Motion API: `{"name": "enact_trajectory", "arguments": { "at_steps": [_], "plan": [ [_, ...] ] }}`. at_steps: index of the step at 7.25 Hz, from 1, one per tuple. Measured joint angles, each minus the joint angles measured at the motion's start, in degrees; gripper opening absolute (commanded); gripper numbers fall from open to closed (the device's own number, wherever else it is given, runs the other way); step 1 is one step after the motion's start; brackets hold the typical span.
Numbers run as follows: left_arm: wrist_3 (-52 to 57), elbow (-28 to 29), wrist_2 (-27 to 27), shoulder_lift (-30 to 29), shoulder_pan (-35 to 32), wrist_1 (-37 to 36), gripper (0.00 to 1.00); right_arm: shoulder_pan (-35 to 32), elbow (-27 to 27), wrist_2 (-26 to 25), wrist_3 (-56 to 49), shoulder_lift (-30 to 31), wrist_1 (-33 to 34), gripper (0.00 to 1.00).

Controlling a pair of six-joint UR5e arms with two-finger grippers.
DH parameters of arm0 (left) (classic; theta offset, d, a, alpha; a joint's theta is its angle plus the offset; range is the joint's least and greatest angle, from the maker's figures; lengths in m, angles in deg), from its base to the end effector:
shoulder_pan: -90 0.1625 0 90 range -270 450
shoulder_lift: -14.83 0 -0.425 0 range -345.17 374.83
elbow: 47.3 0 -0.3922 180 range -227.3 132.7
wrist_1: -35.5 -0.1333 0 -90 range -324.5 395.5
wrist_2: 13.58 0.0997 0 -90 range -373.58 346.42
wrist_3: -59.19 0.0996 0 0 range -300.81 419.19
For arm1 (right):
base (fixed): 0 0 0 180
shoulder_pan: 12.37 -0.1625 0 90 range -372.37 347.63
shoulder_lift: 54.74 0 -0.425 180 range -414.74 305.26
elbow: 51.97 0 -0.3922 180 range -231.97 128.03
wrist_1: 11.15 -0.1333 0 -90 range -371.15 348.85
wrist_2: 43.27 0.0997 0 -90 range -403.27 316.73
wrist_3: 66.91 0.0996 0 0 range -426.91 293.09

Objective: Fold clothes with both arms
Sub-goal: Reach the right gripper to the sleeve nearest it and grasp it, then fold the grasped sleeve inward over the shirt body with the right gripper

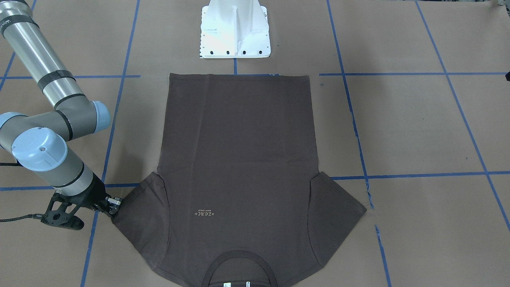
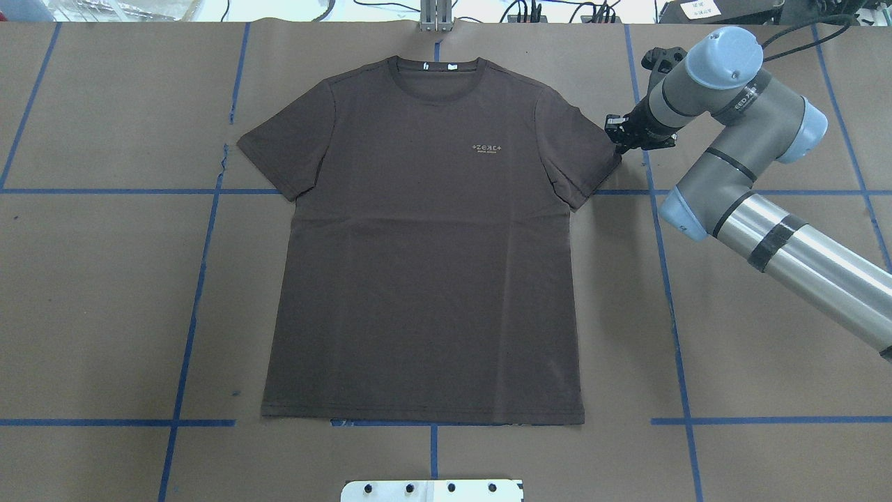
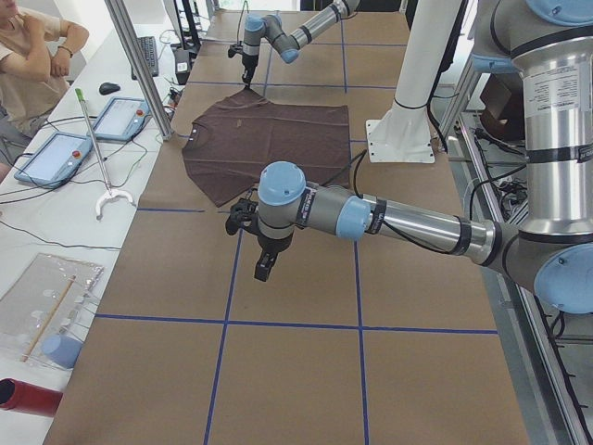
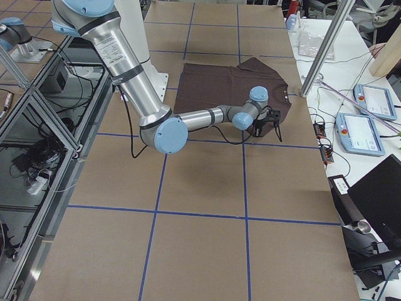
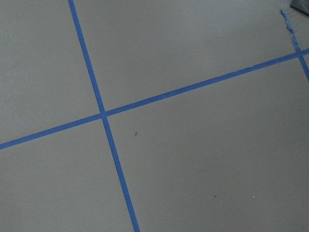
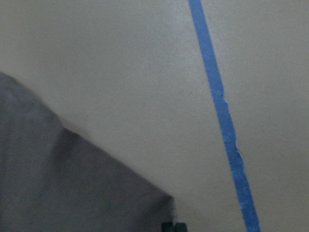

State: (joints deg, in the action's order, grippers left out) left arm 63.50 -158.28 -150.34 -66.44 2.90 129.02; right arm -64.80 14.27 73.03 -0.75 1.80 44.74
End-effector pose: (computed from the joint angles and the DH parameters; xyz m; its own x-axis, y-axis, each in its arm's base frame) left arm -0.0387 -0.4358 0.5379 0.6686 0.3040 -0.6787 -0.0992 0.9409 0.3237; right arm -0.3895 -0.6525 0.4464 0.6141 0.2040 0.7624 -0.3010 0.9535 -0.0127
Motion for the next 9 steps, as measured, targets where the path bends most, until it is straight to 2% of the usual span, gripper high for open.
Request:
{"name": "enact_trajectory", "arguments": {
  "at_steps": [3, 4, 6, 7, 9],
  "plan": [
    [-0.1, 0.0, -0.1, 0.0, 0.0, 0.0, 1.00, 4.0, 1.9, -0.8, 8.2, -6.1, 0.7, 0.00],
    [-0.1, 0.1, -0.1, 0.0, 0.0, 0.0, 1.00, 5.9, 0.9, -2.9, 10.8, -9.2, 2.2, 0.00],
    [-0.1, -0.1, -0.1, 0.0, 0.0, 0.0, 1.00, 7.9, -4.9, -6.3, 12.2, -15.8, 4.0, 0.00],
    [-0.2, -0.3, -0.1, -0.1, 0.0, 0.0, 1.00, 8.2, -6.9, -7.1, 12.3, -17.2, 4.2, 0.00],
    [-2.6, -0.1, -0.3, -1.5, 0.6, 1.1, 1.00, 8.2, -8.5, -8.8, 12.1, -17.8, 4.1, 1.00]
  ]
}}
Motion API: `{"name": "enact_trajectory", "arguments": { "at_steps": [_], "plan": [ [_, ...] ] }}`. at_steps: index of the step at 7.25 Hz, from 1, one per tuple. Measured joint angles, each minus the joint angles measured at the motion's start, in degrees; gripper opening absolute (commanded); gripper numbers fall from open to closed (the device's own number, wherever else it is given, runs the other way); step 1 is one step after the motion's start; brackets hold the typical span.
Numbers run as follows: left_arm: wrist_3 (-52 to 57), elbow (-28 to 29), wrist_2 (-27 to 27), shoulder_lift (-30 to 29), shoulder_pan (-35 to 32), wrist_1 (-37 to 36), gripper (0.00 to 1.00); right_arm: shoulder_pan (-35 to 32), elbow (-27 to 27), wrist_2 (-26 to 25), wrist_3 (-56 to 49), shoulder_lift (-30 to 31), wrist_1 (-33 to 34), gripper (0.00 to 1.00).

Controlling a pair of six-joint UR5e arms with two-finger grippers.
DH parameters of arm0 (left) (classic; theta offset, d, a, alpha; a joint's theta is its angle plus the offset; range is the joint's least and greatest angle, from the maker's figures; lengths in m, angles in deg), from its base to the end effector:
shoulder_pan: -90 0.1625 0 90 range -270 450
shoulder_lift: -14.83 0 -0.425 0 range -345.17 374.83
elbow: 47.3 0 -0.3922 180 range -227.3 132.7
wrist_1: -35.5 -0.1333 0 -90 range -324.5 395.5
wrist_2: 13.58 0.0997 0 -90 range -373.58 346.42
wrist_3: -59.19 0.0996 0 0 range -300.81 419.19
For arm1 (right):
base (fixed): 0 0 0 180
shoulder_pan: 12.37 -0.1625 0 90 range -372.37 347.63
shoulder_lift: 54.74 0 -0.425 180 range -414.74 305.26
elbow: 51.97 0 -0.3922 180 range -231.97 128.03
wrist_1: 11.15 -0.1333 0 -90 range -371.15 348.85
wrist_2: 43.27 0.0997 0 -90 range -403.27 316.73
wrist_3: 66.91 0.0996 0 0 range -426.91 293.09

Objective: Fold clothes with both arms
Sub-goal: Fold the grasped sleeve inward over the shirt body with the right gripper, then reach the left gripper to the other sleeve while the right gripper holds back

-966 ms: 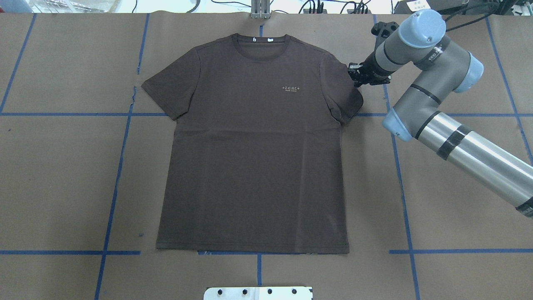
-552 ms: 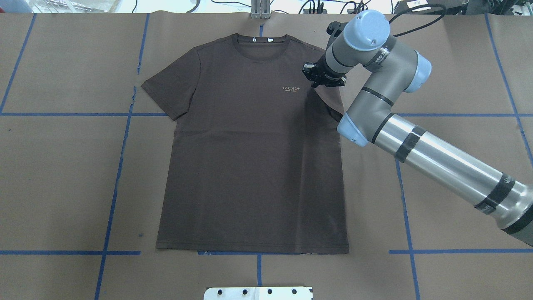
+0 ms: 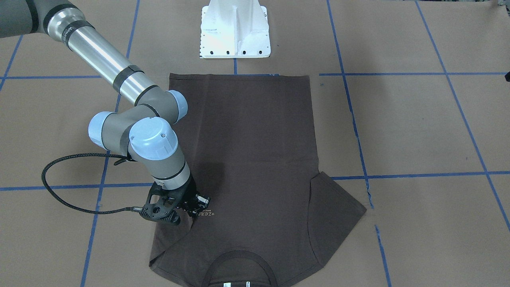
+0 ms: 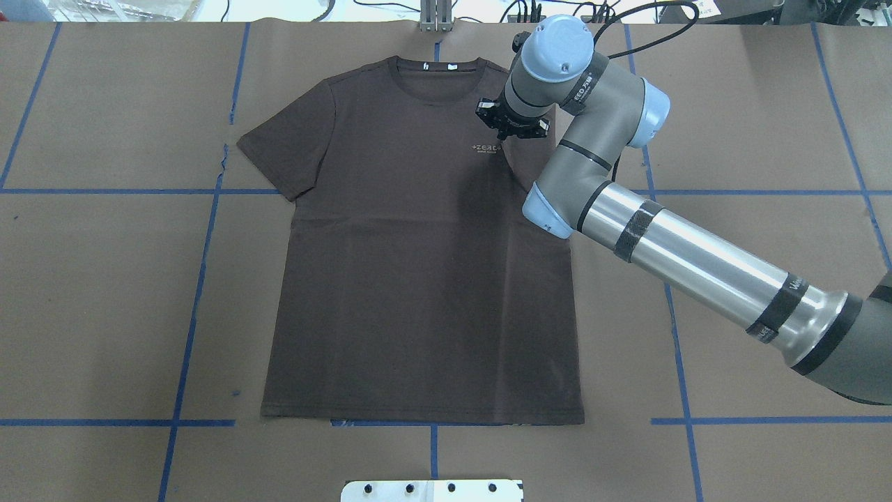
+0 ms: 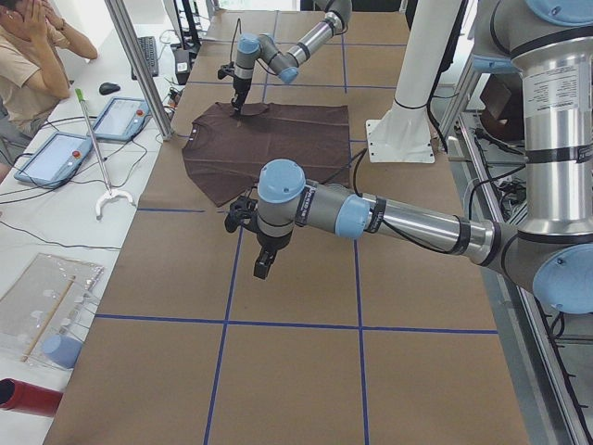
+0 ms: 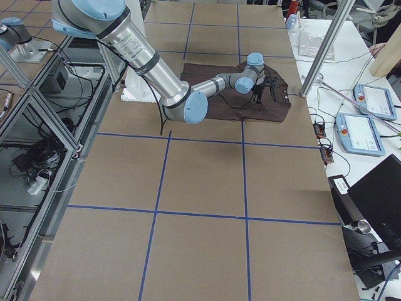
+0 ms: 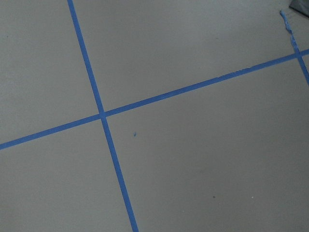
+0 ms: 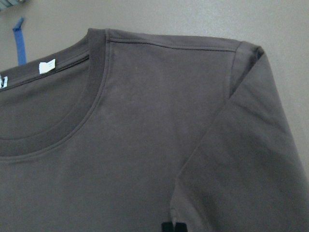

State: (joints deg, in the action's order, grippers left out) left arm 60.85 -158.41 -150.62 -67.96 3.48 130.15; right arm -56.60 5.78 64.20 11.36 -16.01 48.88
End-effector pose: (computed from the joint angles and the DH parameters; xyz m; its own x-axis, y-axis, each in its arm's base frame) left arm -0.0334 -0.4463 0.5226 0.6642 0.3011 -0.6843 -0.0768 0.9380 0.3381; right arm -0.5294 -0.6596 0.2877 0.5626 0.2771 0.7789 -0.3969 0.9170 -0.0395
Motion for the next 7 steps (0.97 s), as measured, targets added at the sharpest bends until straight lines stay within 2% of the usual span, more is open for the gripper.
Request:
{"name": "enact_trajectory", "arguments": {
  "at_steps": [2, 3, 4, 6, 7],
  "plan": [
    [-6.9, 1.9, 0.0, -6.6, 4.9, 1.4, 1.00, -0.1, 0.0, -1.5, -0.2, 0.0, -0.2, 1.00],
    [-11.9, 4.1, 0.1, -11.0, 8.0, 2.1, 1.00, -0.4, 1.9, -1.4, 0.0, 0.7, -0.2, 1.00],
    [-19.1, 6.8, 0.0, -15.3, 10.8, 4.0, 1.00, -0.8, 6.4, -0.2, 0.2, 3.0, -0.1, 1.00],
    [-37.8, 14.6, 1.4, -23.2, 19.4, 12.0, 0.99, -1.9, 19.4, 3.5, 0.4, 11.9, 0.1, 1.00],
    [-45.5, 19.5, 3.8, -26.9, 23.3, 16.6, 0.91, -2.5, 25.7, 4.9, 0.3, 16.7, 0.1, 1.00]
  ]
}}
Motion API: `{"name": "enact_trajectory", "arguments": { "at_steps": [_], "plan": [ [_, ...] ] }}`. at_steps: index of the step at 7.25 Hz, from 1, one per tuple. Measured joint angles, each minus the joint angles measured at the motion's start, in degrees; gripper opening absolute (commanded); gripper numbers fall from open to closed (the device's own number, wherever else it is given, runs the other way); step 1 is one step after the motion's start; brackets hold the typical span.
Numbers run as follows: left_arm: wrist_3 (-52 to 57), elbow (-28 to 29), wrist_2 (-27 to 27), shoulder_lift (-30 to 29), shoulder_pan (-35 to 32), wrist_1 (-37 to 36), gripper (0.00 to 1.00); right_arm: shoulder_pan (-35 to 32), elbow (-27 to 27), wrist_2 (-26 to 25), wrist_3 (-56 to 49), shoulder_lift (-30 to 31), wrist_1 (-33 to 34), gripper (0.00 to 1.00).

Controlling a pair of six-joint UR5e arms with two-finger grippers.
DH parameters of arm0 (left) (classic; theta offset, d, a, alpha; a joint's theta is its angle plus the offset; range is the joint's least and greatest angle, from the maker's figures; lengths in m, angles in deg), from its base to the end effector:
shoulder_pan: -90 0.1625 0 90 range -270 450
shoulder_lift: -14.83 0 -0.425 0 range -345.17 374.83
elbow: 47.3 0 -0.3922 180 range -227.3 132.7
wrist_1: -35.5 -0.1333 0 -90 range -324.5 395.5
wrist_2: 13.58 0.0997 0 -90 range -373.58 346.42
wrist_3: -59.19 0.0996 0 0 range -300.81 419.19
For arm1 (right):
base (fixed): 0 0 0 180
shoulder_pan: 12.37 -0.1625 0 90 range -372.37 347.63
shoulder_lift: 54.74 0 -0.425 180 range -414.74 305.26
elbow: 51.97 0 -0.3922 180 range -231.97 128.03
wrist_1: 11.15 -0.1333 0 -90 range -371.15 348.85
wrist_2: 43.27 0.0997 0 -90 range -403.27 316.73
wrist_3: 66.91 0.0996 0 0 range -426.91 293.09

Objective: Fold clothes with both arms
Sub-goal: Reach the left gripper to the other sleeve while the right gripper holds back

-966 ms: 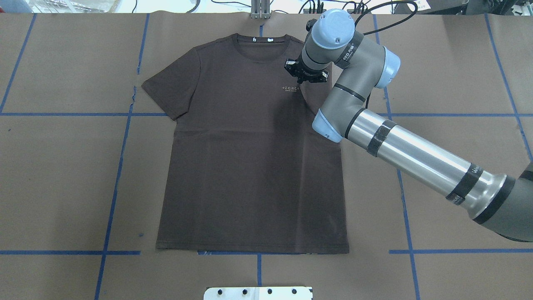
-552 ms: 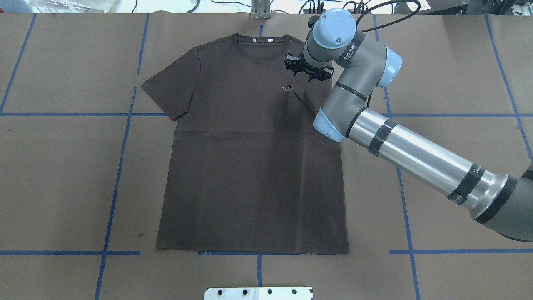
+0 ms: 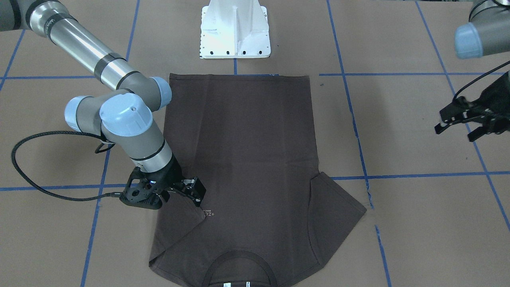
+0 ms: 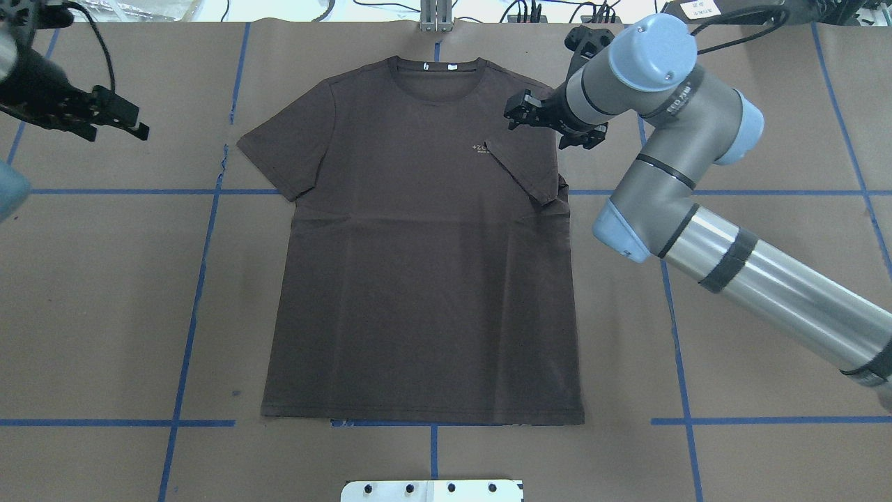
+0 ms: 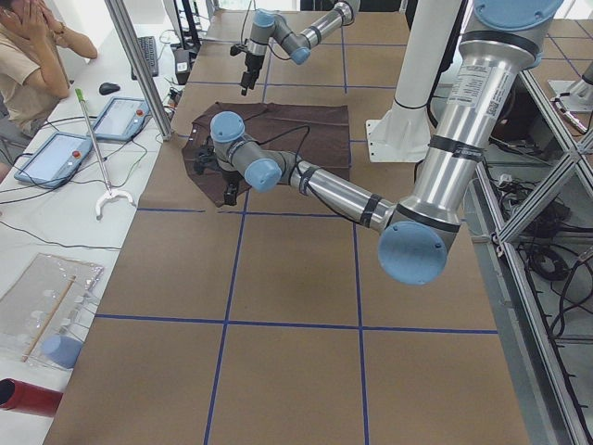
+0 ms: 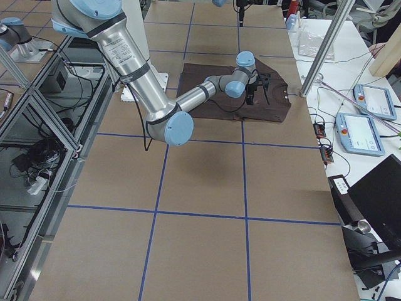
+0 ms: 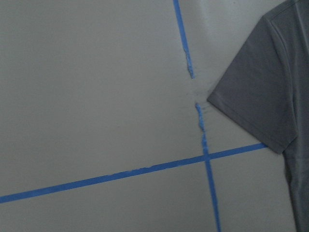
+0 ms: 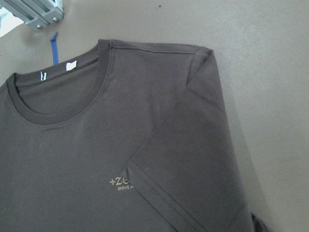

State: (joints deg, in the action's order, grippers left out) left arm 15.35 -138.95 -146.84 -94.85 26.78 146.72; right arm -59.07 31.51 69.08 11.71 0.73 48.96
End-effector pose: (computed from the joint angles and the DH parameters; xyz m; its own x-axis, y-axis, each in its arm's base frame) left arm 0.2262 -0.5926 0.4060 0.5482 0.0795 -0.8325 0.0663 0.9882 0.1381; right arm -0.4231 -0.5881 0.2929 0.4465 0.2077 0.8703 -0.3714 0.9280 -0.0309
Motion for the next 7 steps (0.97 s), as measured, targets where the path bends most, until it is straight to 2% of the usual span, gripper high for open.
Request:
{"name": "enact_trajectory", "arguments": {
  "at_steps": [1, 3, 5, 7],
  "plan": [
    [-6.4, 5.7, 4.1, -4.4, 3.7, 3.0, 0.90, -0.3, 5.1, 0.9, -0.1, 4.2, -0.1, 1.00],
    [-13.2, 15.0, 11.1, -10.4, 8.7, 7.2, 0.80, -0.6, 9.6, 1.7, -0.5, 8.5, -0.4, 1.00],
    [-15.9, 21.9, 15.1, -13.2, 10.5, 12.4, 0.74, -0.6, 10.7, 1.6, -0.6, 10.2, -0.5, 1.00],
    [-16.4, 25.2, 18.0, -14.9, 11.6, 13.6, 0.73, -0.6, 10.7, 1.2, -0.7, 10.6, -0.5, 1.00]
  ]
}}
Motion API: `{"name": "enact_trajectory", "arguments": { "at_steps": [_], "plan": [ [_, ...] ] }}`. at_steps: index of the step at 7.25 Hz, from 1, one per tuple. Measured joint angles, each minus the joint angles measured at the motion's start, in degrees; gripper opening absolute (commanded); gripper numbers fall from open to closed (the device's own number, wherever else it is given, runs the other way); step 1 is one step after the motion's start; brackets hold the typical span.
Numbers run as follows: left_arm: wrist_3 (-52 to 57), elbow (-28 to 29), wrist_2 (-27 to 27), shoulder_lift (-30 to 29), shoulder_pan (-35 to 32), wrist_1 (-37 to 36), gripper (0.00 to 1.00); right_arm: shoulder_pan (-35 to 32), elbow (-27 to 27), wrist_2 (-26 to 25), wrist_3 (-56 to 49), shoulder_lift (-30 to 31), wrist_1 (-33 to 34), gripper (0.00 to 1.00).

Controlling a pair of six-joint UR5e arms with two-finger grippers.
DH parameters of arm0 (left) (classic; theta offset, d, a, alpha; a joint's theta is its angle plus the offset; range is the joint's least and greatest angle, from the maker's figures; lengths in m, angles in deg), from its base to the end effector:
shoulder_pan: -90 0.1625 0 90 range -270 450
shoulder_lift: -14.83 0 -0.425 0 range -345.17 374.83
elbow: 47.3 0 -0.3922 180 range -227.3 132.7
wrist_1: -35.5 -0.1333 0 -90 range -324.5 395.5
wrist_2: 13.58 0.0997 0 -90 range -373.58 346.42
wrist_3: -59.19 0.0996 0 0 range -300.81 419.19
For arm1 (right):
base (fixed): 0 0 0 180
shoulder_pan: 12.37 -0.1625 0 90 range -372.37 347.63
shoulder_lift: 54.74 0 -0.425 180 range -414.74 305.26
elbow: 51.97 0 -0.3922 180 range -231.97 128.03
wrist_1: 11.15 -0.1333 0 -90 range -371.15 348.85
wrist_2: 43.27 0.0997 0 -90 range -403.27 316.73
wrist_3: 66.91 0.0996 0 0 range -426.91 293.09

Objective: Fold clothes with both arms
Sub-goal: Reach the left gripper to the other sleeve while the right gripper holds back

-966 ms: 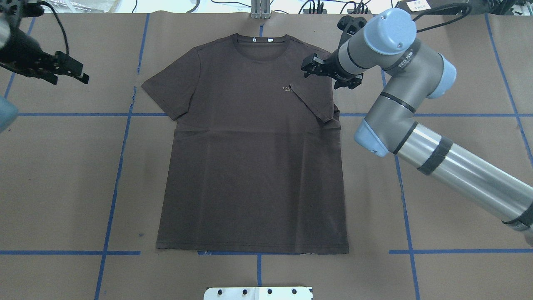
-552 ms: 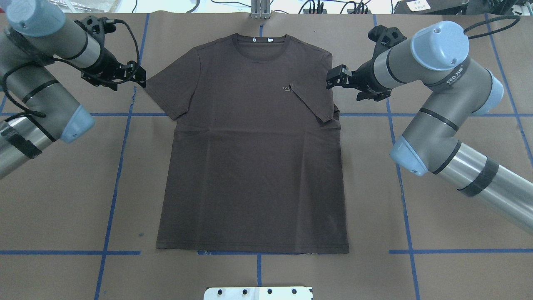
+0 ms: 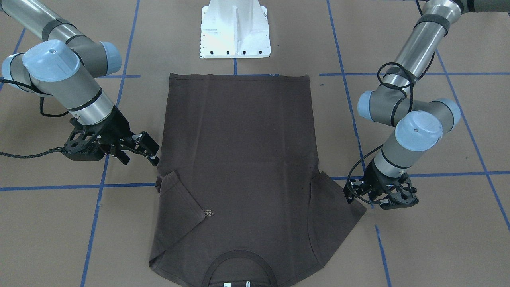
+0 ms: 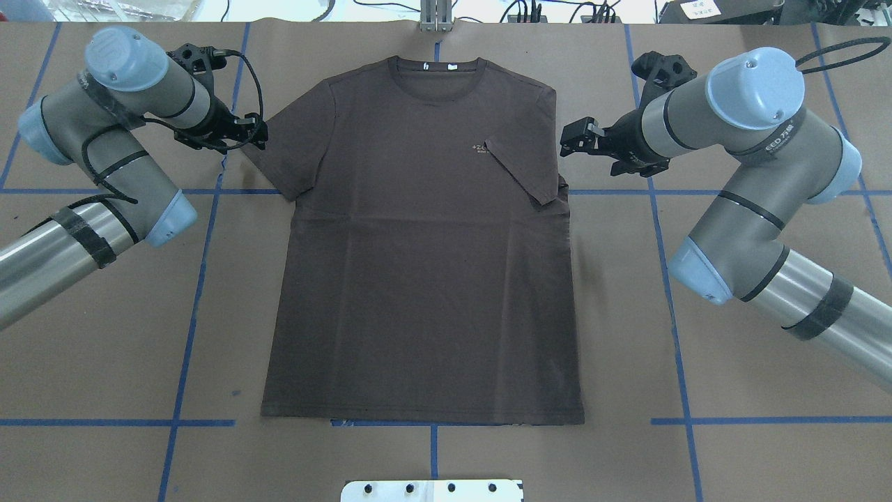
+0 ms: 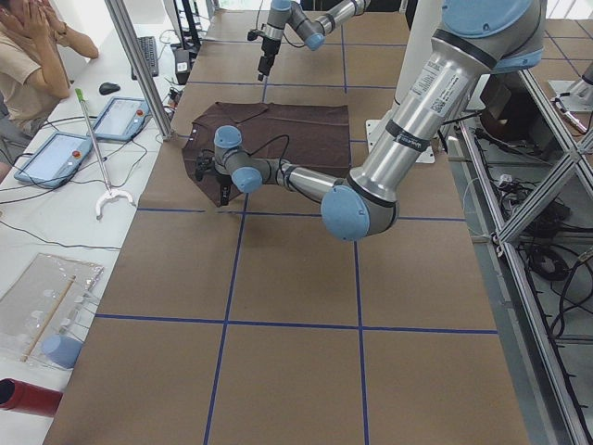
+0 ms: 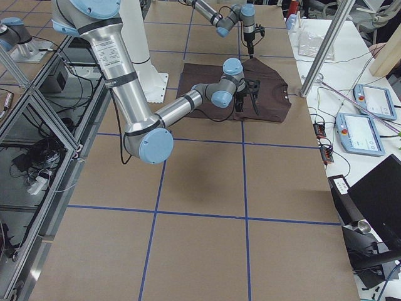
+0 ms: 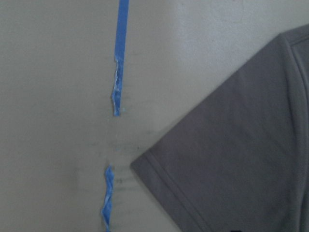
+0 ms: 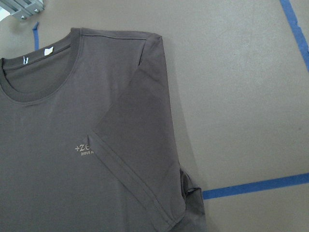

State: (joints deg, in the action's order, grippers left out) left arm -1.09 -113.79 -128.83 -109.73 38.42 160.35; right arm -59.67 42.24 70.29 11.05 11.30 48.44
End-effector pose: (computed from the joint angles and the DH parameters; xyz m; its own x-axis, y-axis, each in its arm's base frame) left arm 0.4012 -0.6519 0.4284 0.6325 -0.0759 -0.7708 0.2357 0.9669 0.0982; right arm -0.3709 -0.5398 0.3282 0.4380 0.1927 0.8781 -0.3589 0.9330 -0.0258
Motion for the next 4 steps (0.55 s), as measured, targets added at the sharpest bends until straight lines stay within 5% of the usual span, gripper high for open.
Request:
{"name": "enact_trajectory", "arguments": {
  "at_steps": [4],
  "plan": [
    [0.1, 4.2, 1.8, -1.8, 0.3, 2.8, 0.64, 0.2, -0.1, -0.3, 0.1, 0.0, 0.0, 1.00]
  ]
}}
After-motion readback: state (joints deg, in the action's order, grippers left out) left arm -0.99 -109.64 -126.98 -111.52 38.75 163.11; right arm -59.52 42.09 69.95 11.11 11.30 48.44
